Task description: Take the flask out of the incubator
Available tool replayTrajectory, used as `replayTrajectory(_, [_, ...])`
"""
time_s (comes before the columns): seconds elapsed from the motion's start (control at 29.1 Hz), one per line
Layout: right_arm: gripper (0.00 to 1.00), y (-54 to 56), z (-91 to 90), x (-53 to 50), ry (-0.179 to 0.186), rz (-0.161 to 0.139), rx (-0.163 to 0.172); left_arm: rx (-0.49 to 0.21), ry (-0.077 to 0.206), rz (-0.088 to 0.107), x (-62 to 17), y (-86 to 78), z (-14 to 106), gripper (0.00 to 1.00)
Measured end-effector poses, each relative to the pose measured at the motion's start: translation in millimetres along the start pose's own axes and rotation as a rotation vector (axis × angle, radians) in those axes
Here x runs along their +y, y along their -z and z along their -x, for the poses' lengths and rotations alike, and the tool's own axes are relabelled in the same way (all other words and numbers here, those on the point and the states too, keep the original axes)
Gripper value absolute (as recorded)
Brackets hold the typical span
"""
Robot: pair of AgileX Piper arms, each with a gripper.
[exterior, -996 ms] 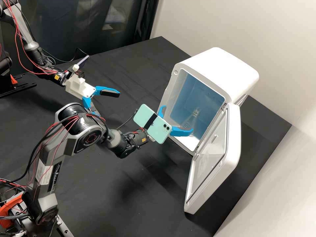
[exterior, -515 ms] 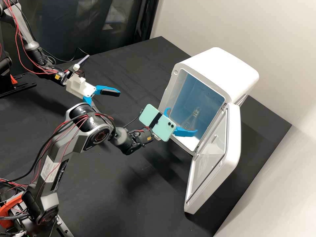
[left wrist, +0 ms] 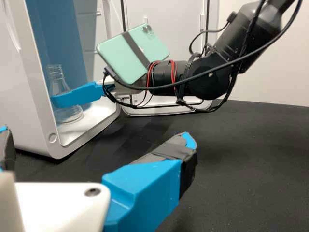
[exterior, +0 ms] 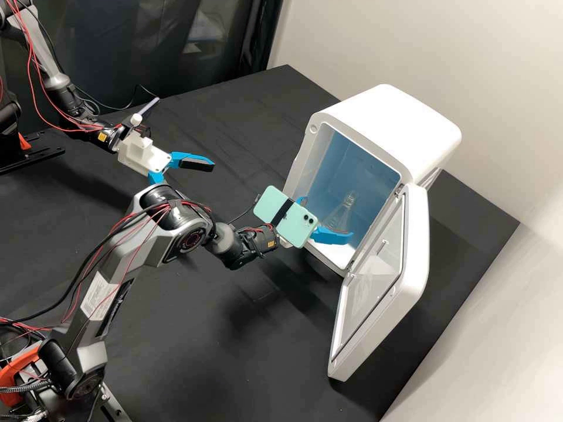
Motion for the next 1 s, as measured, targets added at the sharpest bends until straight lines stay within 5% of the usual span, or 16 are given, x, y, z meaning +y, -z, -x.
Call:
replayTrajectory(0.62, [1.00,-8.0,-16.6,-6.8,0.011,0.028,-0.041,-0.003,-0.012,-0.001,3.0,-0.8,0.9,1.00])
replayTrajectory(0.86, [1.00,-13.5,-24.8,-4.0,0.020,0.010,-0.068,-0.003,-0.013,-0.002,3.4,-0.9,1.1,1.00])
replayTrajectory(1.0, [1.00,-14.0,-30.1,-7.7,0.070,-0.052,-0.051,-0.003,-0.014,-0.002,3.7,-1.0,1.2,1.00])
